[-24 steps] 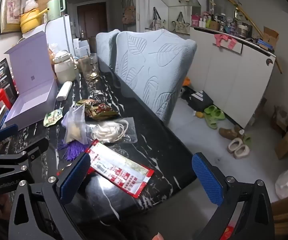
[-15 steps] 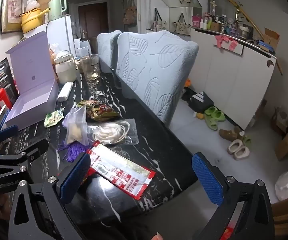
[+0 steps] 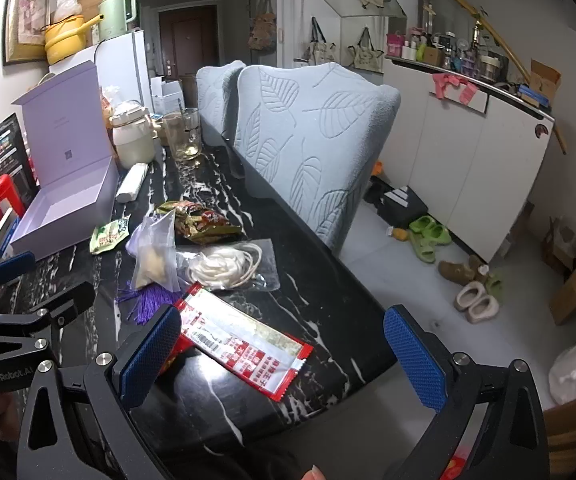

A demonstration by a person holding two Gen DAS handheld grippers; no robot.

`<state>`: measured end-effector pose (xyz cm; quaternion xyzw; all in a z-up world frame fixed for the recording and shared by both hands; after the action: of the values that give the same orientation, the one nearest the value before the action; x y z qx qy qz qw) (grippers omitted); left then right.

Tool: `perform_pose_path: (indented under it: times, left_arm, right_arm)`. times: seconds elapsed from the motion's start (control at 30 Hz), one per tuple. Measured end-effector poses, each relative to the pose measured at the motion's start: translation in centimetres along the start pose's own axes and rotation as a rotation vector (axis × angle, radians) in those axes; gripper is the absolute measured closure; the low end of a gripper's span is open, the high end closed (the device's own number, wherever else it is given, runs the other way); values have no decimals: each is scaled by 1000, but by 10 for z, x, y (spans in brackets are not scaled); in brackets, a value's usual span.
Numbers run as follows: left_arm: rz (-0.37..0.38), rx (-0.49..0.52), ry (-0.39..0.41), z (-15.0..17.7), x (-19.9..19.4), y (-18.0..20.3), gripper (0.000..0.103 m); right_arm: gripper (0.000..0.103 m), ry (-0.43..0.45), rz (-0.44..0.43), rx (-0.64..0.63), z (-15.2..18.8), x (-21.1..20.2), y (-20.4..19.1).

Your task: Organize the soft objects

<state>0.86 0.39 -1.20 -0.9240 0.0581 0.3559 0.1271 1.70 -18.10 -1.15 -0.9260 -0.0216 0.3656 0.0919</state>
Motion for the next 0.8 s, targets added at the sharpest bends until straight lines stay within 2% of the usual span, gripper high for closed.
perform_pose_path:
  times: [0.8]
  left_arm:
    - [7, -3, 8, 0, -6, -2, 0]
  right_arm:
    - [0, 8, 13, 3, -2, 0, 1]
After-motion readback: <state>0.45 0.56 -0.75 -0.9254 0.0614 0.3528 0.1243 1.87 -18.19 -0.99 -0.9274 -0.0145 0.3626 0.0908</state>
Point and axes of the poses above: each gripper's, at about its wrist camera, not at the fingertips, and x roughly the way its jaws point, y to its right, z to its underside, the point moved 2 cm from there along x, roughly the way its jaws point, and after that the axes turned 15 degrees about x, right-handed, at the moved point
